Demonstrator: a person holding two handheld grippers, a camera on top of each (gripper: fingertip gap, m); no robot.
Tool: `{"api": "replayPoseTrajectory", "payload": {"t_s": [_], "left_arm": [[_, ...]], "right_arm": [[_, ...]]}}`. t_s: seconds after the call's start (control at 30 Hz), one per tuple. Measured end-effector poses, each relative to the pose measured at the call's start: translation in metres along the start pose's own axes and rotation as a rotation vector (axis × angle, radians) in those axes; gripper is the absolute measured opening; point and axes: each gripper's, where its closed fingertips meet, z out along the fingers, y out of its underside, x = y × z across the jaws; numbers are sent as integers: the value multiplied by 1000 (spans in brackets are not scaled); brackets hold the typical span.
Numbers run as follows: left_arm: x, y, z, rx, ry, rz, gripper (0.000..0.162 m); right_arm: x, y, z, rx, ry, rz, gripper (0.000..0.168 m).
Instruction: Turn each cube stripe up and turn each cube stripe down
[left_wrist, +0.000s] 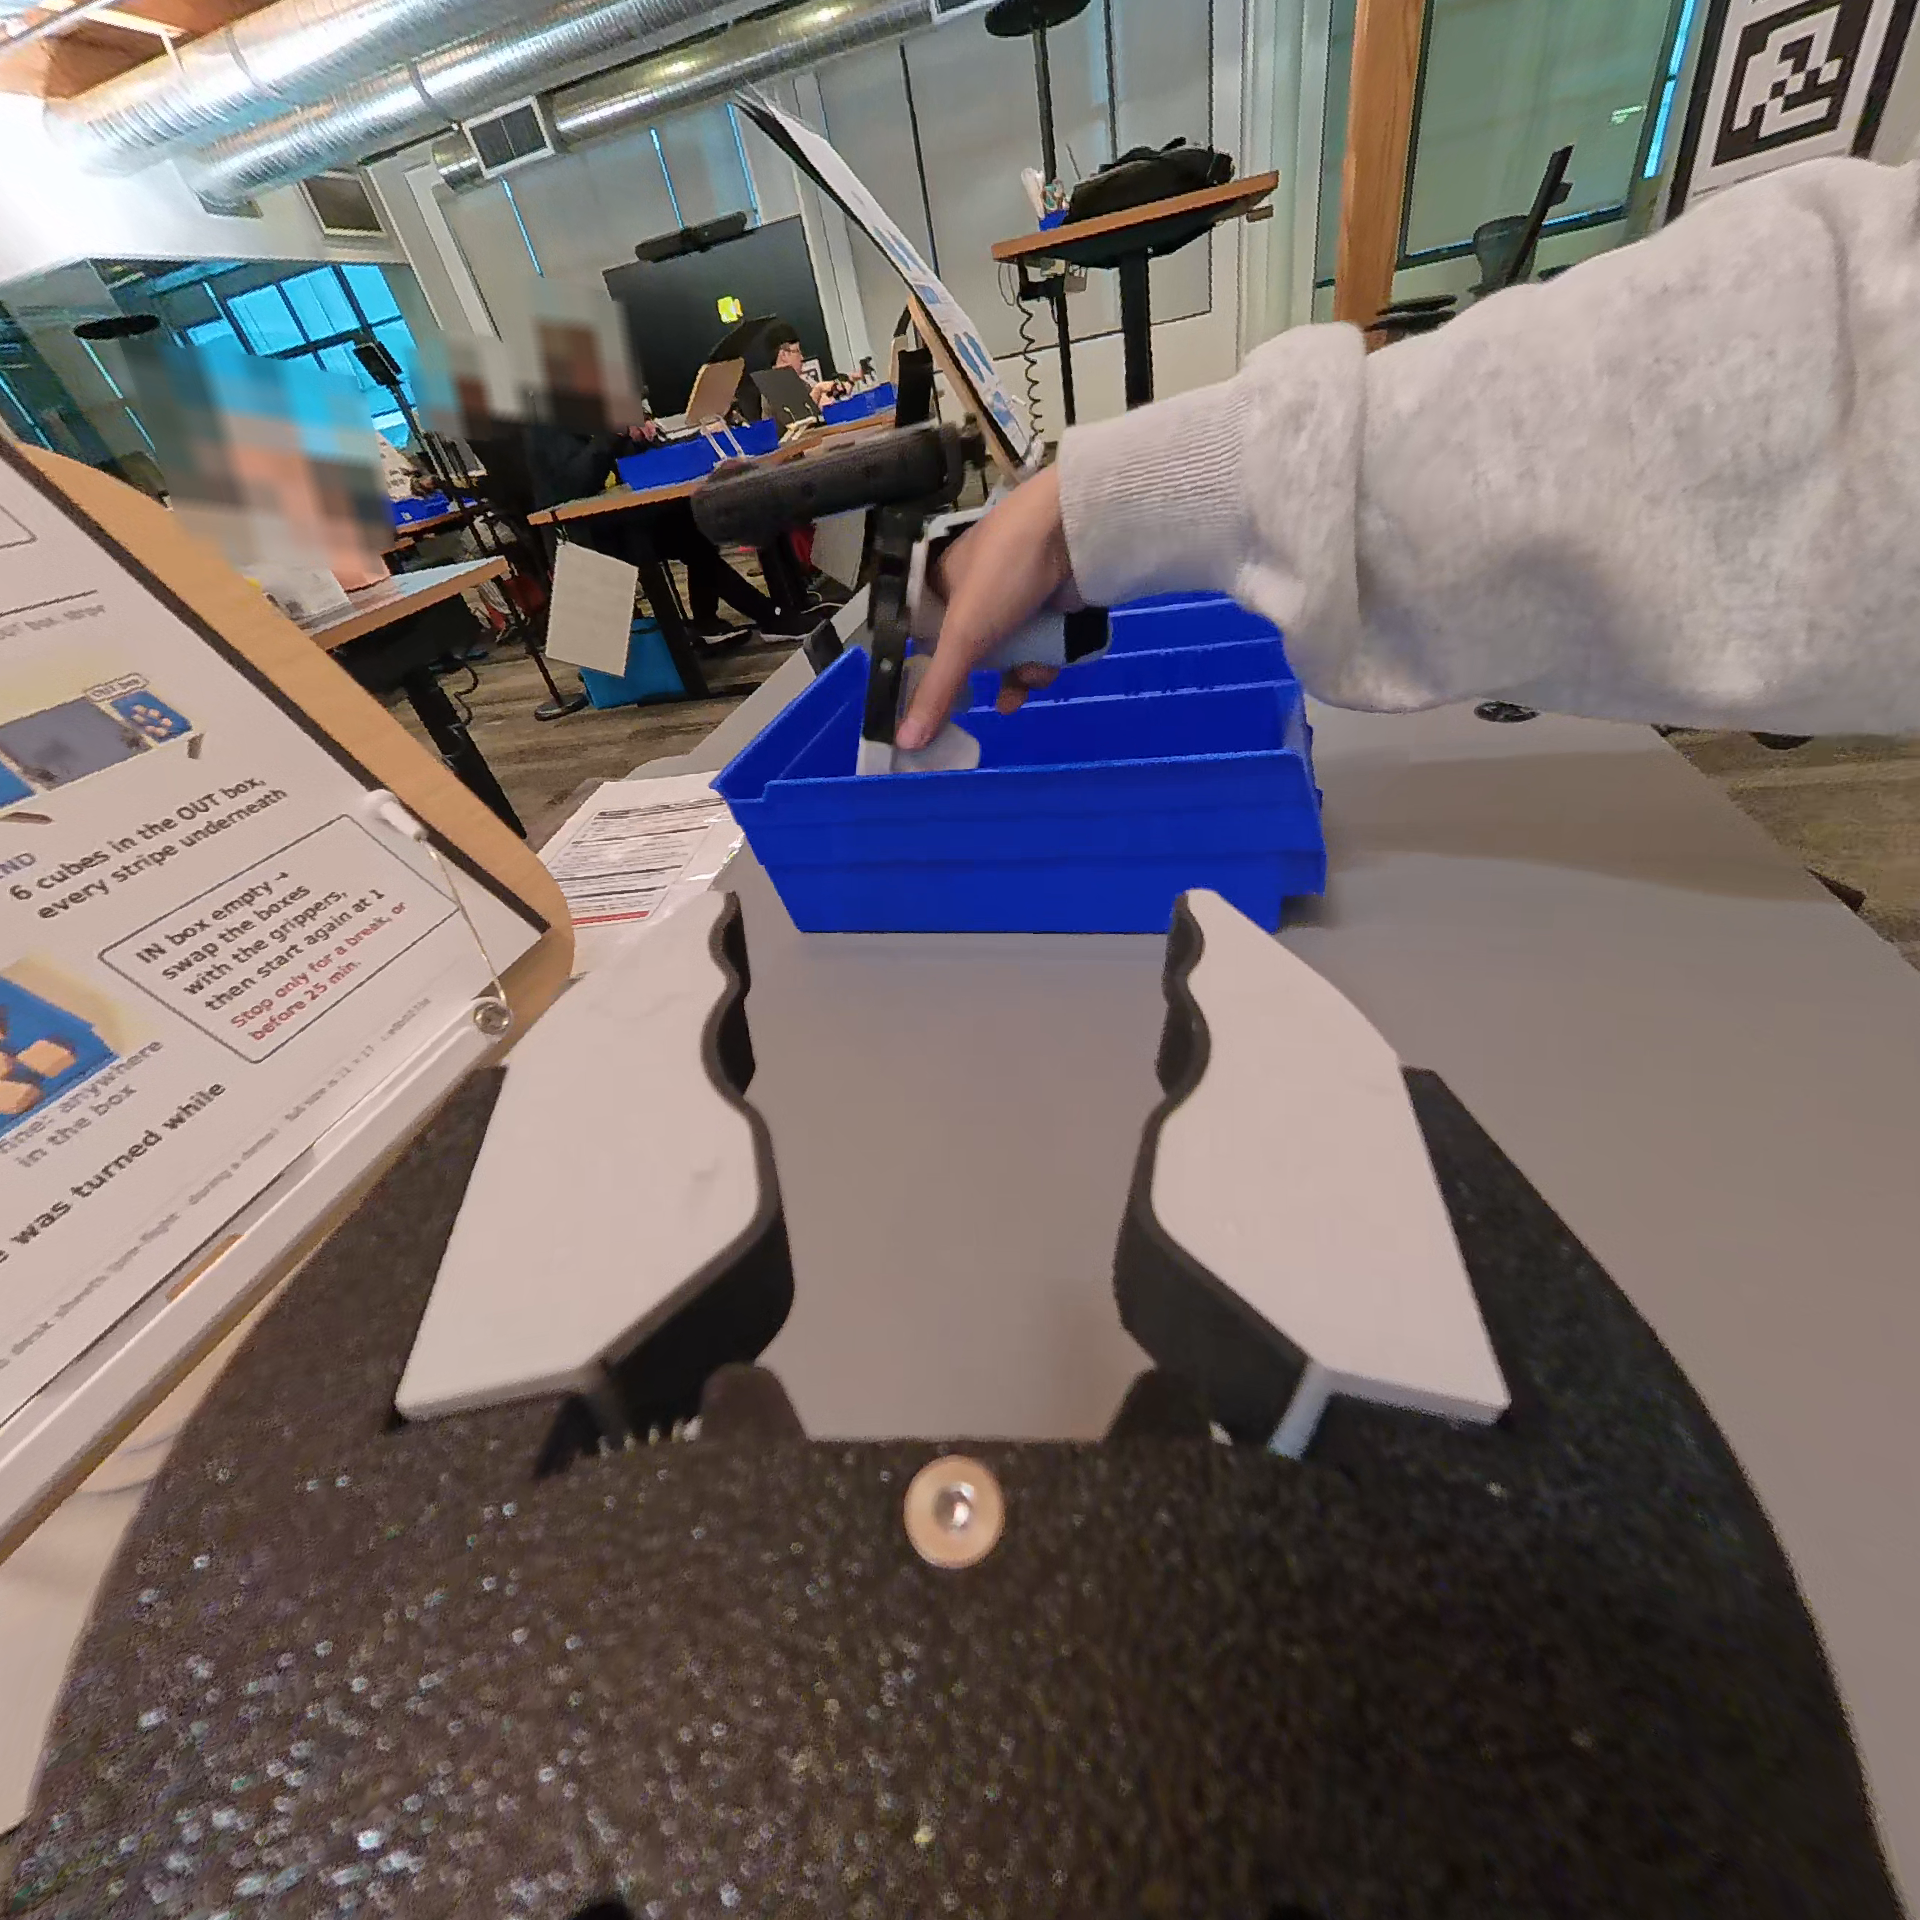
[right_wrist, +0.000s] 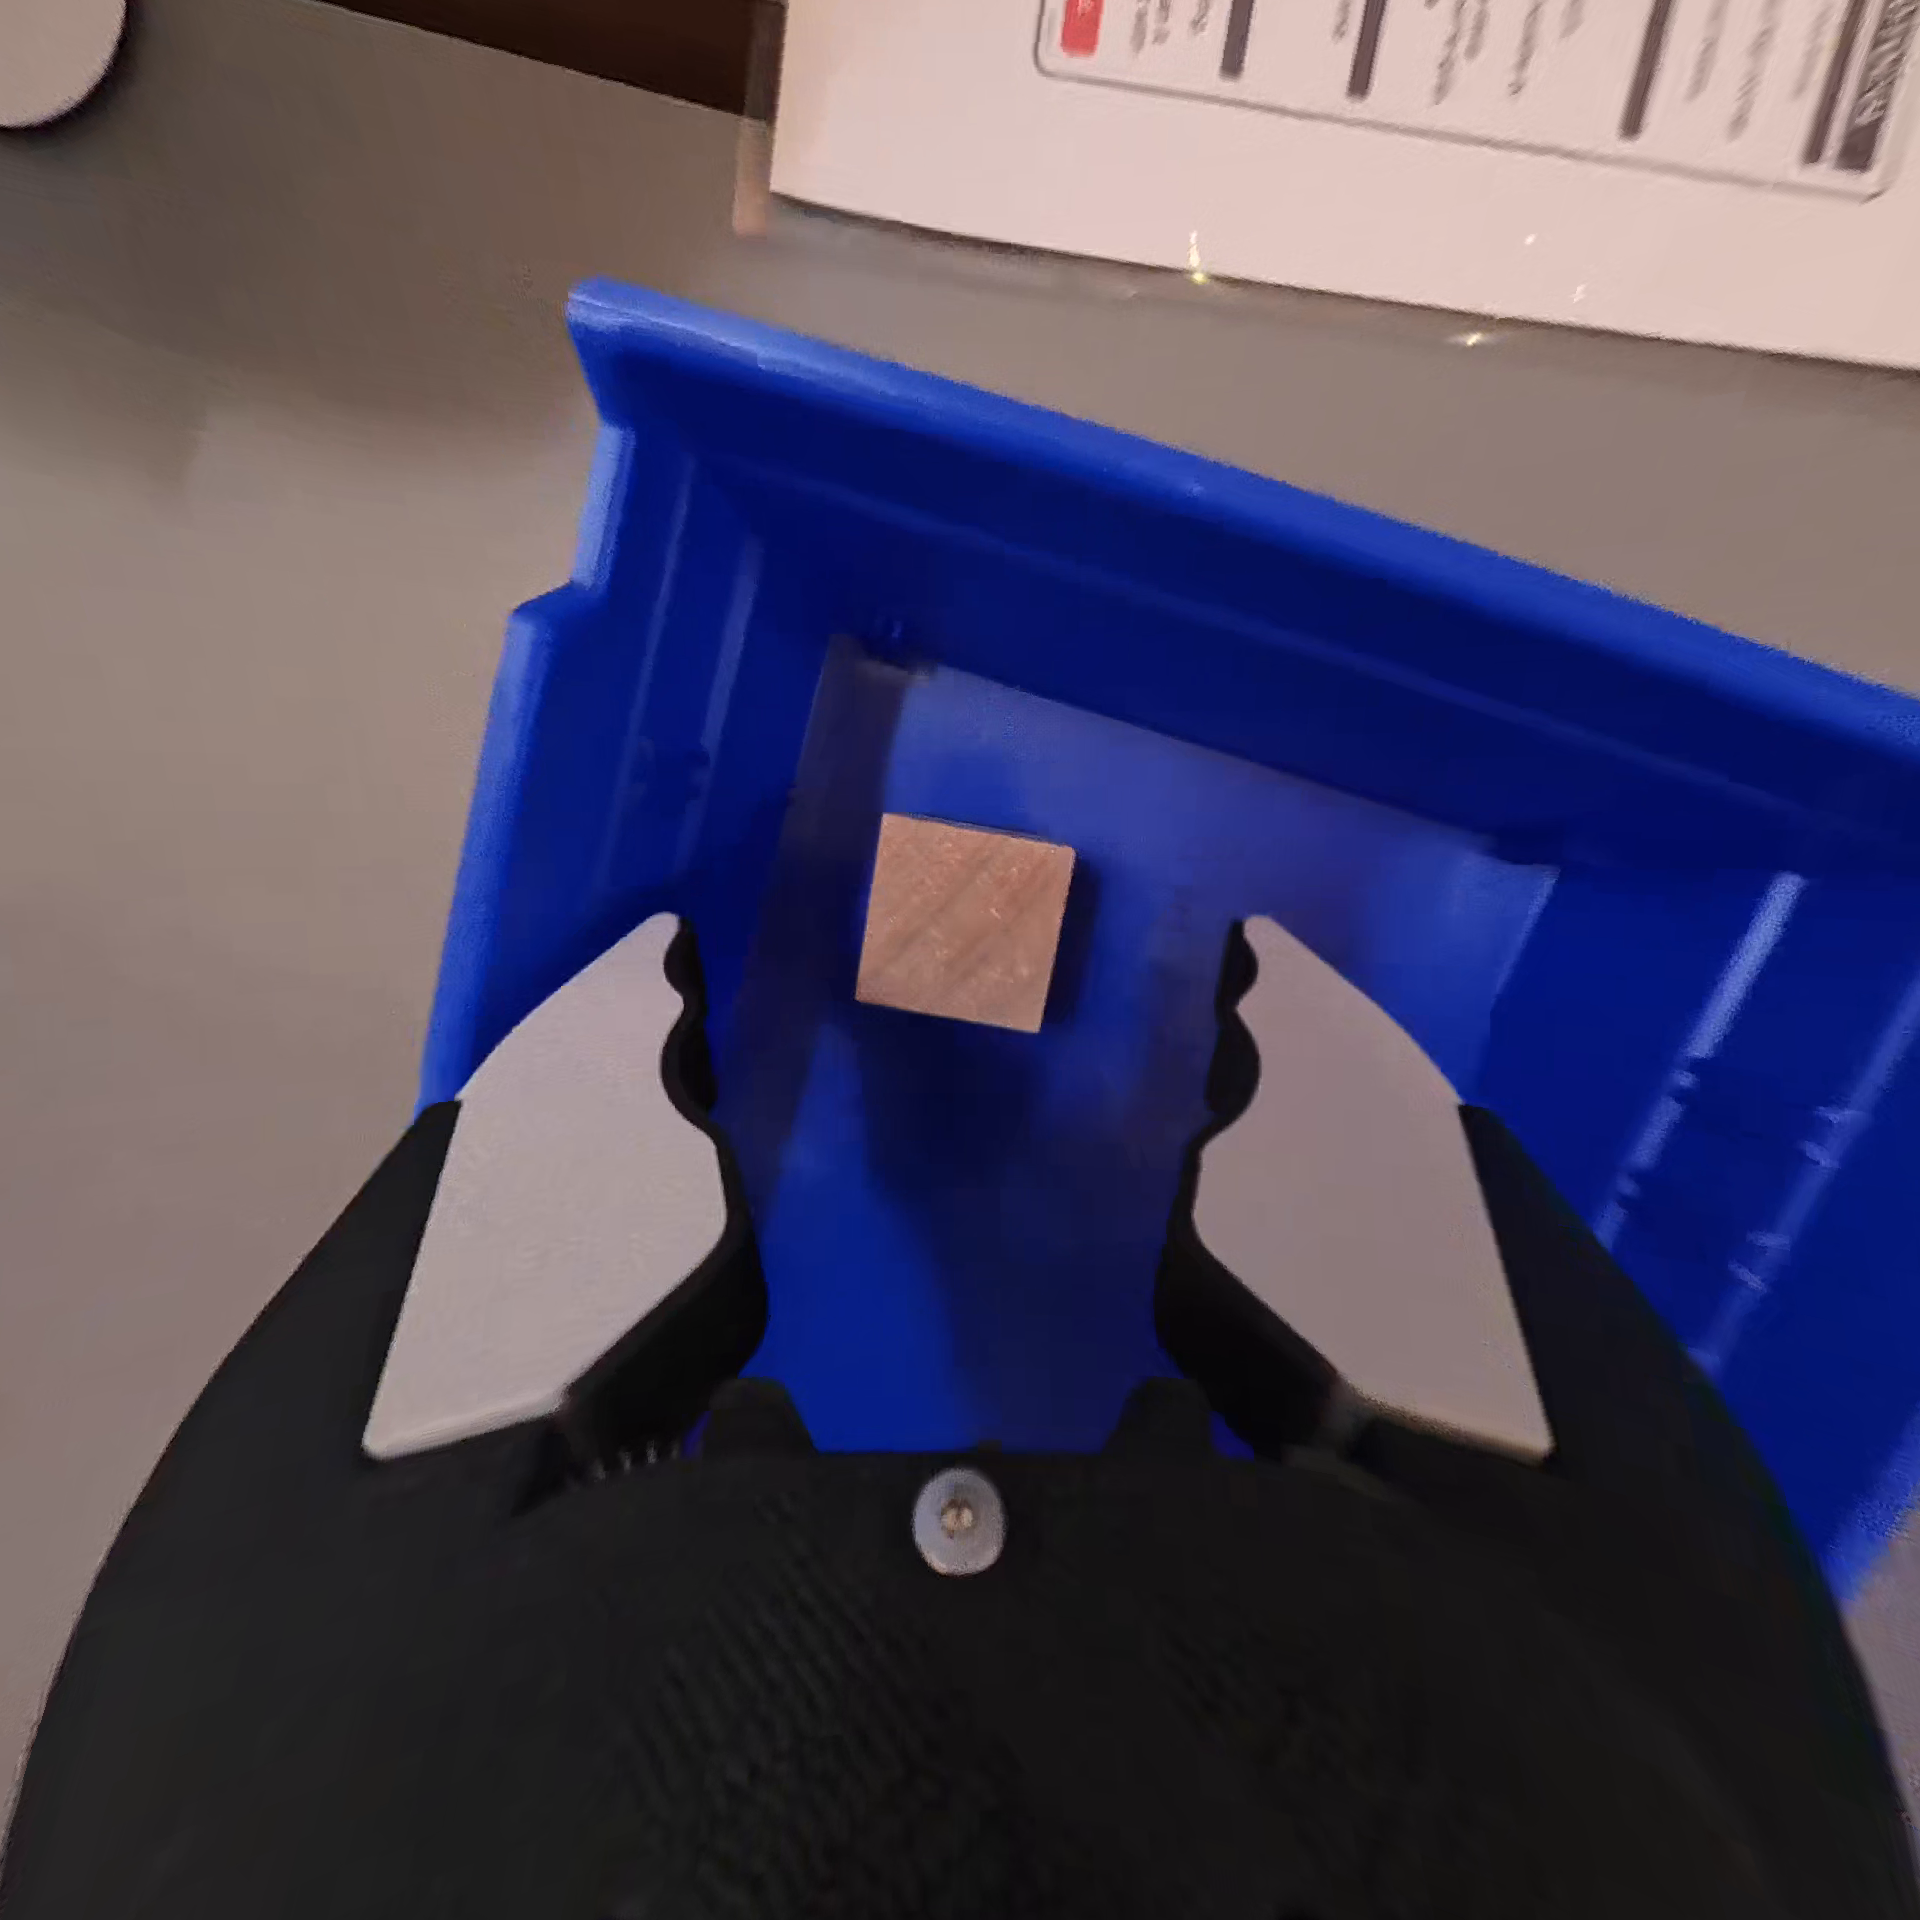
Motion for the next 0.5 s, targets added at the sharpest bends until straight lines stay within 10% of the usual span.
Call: {"api": "replayPoseTrajectory", "payload": {"t_s": [0.27, 0.5], "left_arm": [[-25, -14, -25, -19, -148, -34, 76], [-59, -29, -88, -99, -416, -118, 76]], "right_arm": [[-8, -26, -100, 342, 109, -35, 101], [-146, -14, -150, 571, -223, -215, 100]]}}
